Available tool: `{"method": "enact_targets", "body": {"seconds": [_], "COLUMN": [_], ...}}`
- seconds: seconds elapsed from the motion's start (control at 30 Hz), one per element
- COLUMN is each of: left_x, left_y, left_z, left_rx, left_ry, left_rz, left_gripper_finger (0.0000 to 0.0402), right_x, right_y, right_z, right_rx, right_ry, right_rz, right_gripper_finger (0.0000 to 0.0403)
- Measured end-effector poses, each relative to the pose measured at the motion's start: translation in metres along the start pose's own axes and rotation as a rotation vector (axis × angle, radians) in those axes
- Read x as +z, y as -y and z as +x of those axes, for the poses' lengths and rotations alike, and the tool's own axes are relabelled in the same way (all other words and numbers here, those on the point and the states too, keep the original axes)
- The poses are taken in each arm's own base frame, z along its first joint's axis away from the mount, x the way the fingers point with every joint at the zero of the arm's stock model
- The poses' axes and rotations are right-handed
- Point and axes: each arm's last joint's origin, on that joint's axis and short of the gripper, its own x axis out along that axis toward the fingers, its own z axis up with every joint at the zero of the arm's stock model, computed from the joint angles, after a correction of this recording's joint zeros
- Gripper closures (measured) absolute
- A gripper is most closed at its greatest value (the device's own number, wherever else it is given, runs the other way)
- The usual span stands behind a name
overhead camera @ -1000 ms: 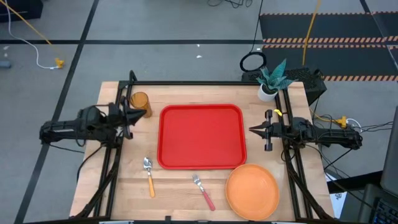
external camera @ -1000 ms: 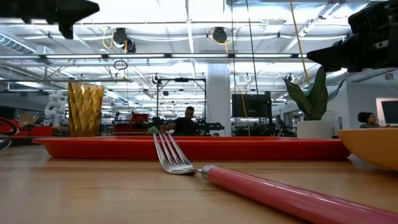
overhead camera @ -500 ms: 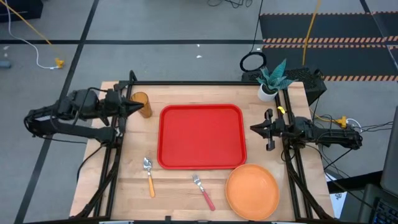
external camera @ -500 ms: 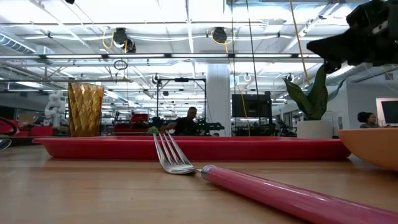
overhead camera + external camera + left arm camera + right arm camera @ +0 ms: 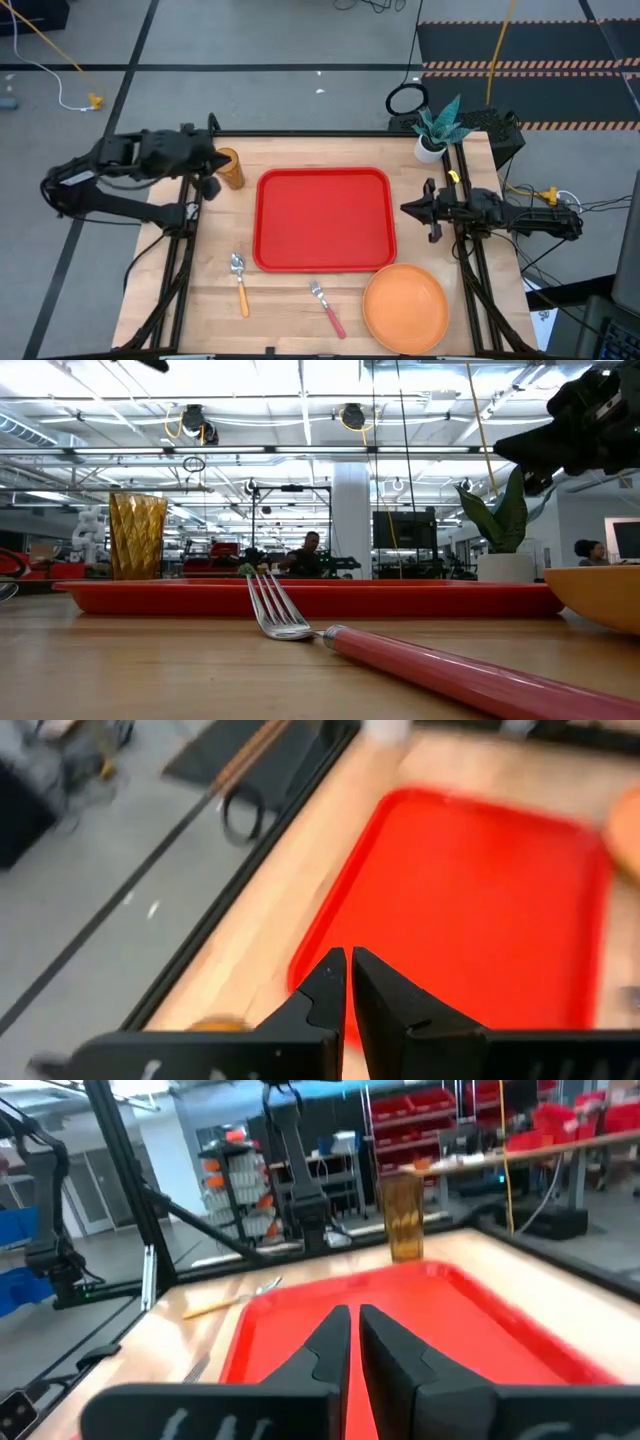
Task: Pick and place plate/cup/fork/spoon on tray
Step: Put the brown cup to the top left of the red tray
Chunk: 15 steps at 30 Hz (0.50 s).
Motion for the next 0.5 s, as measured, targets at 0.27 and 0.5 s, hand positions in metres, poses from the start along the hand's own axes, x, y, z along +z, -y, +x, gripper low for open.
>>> {"method": "enact_targets", "body": {"seconds": [0.27,0.5], "left_x": [-0.002,-0.009], "left_y": [-0.001,-0.003], "left_z": [0.026,0.041], "left_rx": [0.078,0.146], "left_ry": [-0.208,-0.393], "left_rz": [0.031,-0.039], "left_gripper_finger": [0.0376,0.0342], "right_x": [0.010,0.023], "right_y": [-0.002,-0.005], "right_z": [-0.001,0.004], "right_rx": [-0.004,-0.014], "right_ry": [-0.011,-0.059], "right_rz": [0.062,0.074], "right_gripper_finger": [0.0385,0.0385]}}
